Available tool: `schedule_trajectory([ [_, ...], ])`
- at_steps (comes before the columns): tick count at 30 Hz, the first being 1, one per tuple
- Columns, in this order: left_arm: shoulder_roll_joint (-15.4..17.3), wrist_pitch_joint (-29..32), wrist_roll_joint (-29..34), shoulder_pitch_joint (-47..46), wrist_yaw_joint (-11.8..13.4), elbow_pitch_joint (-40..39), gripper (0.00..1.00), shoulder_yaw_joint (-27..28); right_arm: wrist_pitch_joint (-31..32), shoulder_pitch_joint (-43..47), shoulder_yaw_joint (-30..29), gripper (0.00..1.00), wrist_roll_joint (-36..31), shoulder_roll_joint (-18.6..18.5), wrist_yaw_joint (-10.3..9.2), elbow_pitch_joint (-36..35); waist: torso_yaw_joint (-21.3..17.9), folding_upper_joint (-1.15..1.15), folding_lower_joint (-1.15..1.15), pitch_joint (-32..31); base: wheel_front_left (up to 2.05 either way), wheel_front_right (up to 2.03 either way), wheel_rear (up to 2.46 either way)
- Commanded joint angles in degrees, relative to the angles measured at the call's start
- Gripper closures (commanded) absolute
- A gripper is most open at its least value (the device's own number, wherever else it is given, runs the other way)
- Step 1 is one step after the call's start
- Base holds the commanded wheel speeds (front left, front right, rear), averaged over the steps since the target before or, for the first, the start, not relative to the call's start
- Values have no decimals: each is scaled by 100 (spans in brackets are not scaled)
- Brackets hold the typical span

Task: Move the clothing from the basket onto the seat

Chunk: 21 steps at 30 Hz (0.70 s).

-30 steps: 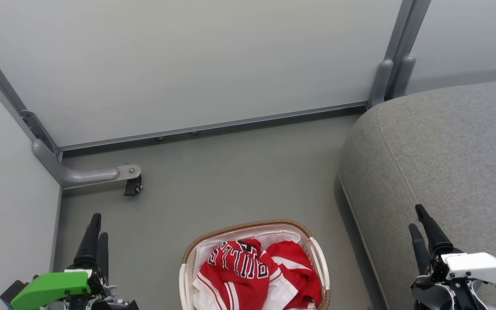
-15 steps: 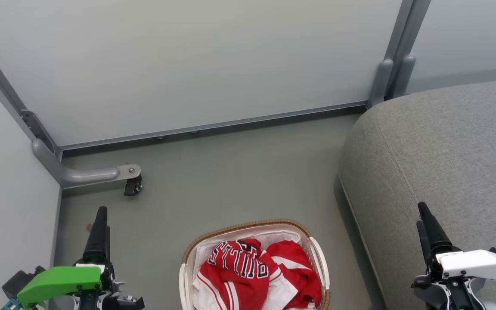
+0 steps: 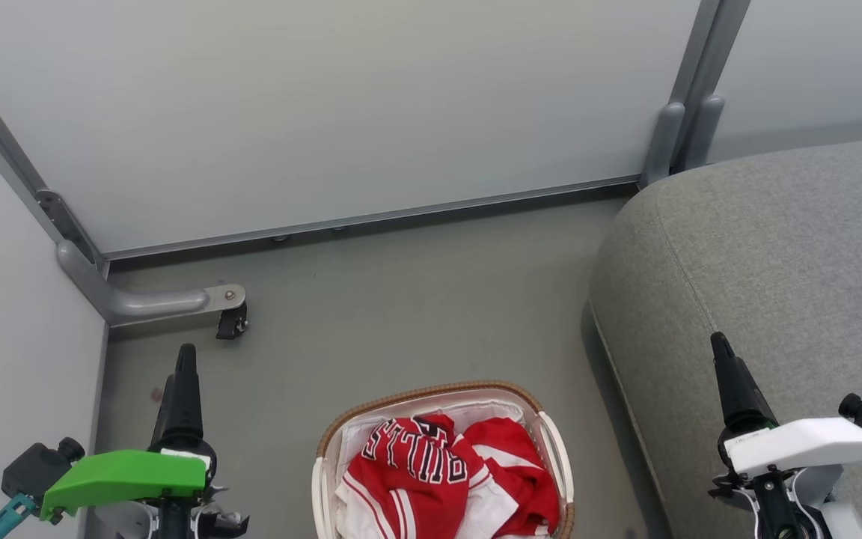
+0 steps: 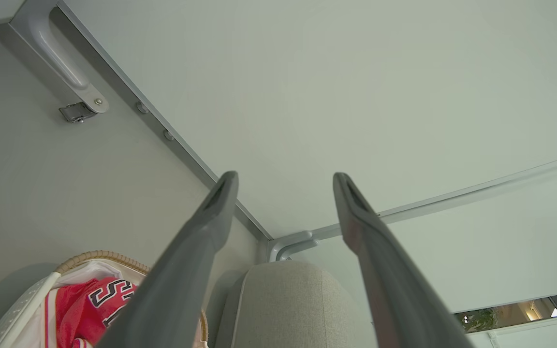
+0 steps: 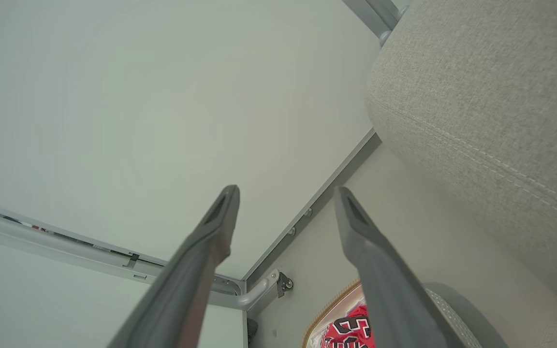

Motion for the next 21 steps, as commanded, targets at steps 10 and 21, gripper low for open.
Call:
schedule_trajectory([
  [10,46,-246,1366,-24,2,-161,0,-68,-250,-65,54,0,-1194,-56,1,-150,10,0,0,12,0,0,0],
  [21,54,-438,2437,124,5,-30,0,-48,-445,-34,155,0,-2193,-65,1,-91,26,0,0,25,0,0,0],
])
